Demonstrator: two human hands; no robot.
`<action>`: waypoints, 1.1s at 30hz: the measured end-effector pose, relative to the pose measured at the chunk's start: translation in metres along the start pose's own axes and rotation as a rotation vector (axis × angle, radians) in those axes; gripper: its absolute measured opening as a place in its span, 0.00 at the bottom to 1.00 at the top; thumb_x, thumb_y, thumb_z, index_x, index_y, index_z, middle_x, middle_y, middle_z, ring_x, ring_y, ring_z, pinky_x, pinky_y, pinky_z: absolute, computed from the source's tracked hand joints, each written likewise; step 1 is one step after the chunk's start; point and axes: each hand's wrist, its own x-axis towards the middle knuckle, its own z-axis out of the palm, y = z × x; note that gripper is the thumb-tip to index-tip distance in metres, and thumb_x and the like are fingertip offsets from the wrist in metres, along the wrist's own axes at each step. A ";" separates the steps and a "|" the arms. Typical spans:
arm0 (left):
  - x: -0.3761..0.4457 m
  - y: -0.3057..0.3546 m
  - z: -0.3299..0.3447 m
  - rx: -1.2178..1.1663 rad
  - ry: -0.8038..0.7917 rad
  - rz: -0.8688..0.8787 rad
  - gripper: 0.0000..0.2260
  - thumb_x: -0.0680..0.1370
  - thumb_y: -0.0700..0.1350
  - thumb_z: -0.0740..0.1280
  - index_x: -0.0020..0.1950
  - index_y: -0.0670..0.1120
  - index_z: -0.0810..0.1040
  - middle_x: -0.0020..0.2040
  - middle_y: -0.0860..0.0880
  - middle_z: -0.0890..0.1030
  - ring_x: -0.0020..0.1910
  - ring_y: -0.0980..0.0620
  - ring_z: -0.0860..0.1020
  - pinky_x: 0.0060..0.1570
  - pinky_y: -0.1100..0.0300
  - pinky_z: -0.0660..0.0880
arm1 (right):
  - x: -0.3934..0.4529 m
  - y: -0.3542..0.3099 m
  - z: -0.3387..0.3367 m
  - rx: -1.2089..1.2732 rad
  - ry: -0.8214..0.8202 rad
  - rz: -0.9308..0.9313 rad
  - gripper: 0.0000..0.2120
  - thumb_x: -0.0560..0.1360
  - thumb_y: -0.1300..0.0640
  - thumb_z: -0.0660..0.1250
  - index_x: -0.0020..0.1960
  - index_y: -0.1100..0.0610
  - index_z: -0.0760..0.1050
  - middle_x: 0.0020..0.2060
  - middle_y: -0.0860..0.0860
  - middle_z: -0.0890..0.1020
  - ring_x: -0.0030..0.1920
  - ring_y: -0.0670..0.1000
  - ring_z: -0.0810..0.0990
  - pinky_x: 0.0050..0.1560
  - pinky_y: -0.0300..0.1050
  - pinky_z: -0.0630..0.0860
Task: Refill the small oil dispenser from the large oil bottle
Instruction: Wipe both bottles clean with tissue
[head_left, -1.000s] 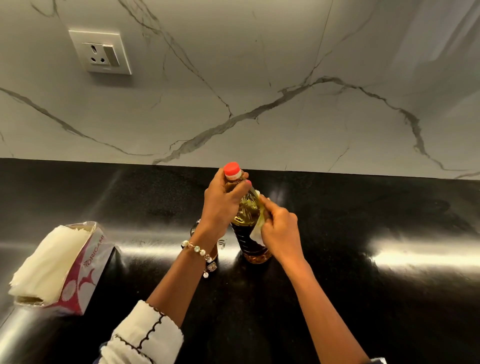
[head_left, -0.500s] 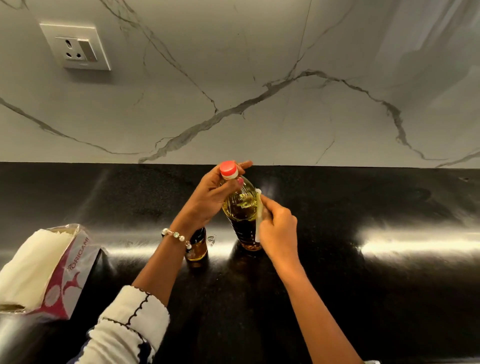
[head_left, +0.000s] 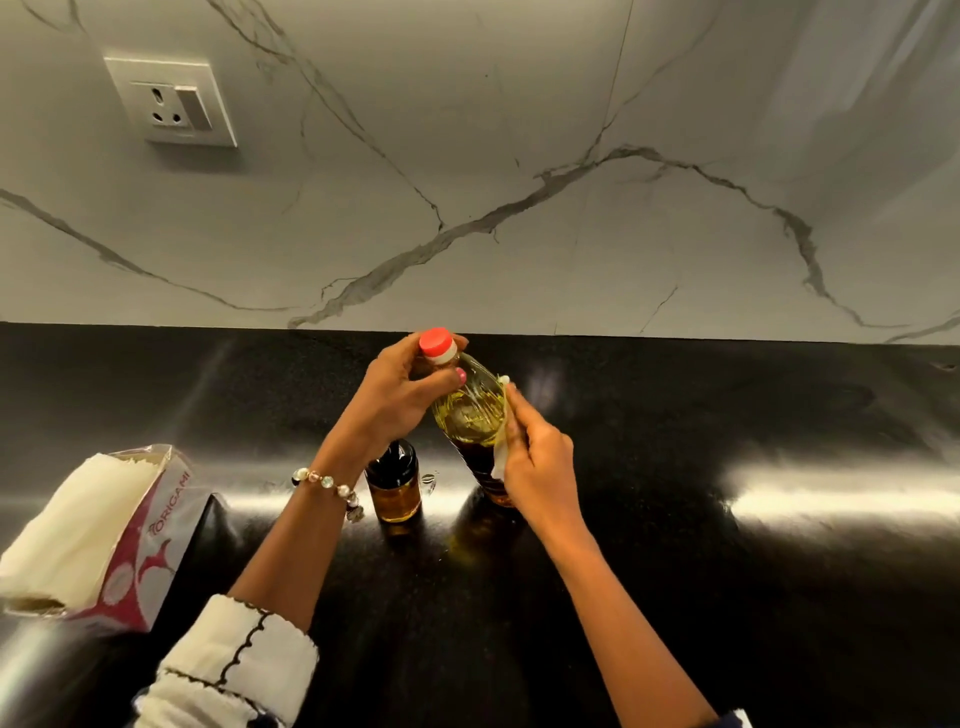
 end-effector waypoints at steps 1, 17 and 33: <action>-0.001 -0.001 -0.001 -0.018 0.025 0.002 0.14 0.76 0.36 0.68 0.61 0.44 0.77 0.55 0.45 0.81 0.55 0.50 0.80 0.54 0.56 0.79 | 0.000 -0.005 0.005 0.009 0.003 -0.038 0.20 0.82 0.62 0.56 0.74 0.56 0.63 0.54 0.51 0.79 0.49 0.37 0.76 0.55 0.31 0.71; -0.017 0.003 0.021 -0.182 0.065 0.057 0.21 0.73 0.31 0.69 0.65 0.41 0.74 0.58 0.45 0.81 0.58 0.53 0.80 0.57 0.61 0.77 | 0.017 -0.028 -0.003 0.013 0.120 -0.154 0.18 0.79 0.69 0.58 0.67 0.61 0.73 0.62 0.53 0.79 0.64 0.45 0.75 0.63 0.28 0.68; -0.011 0.026 0.062 -0.959 0.093 -0.172 0.19 0.79 0.30 0.54 0.69 0.39 0.70 0.62 0.42 0.80 0.63 0.47 0.77 0.64 0.56 0.73 | 0.030 -0.030 -0.081 0.985 0.598 0.296 0.12 0.77 0.70 0.63 0.55 0.58 0.79 0.53 0.56 0.82 0.54 0.53 0.83 0.50 0.45 0.81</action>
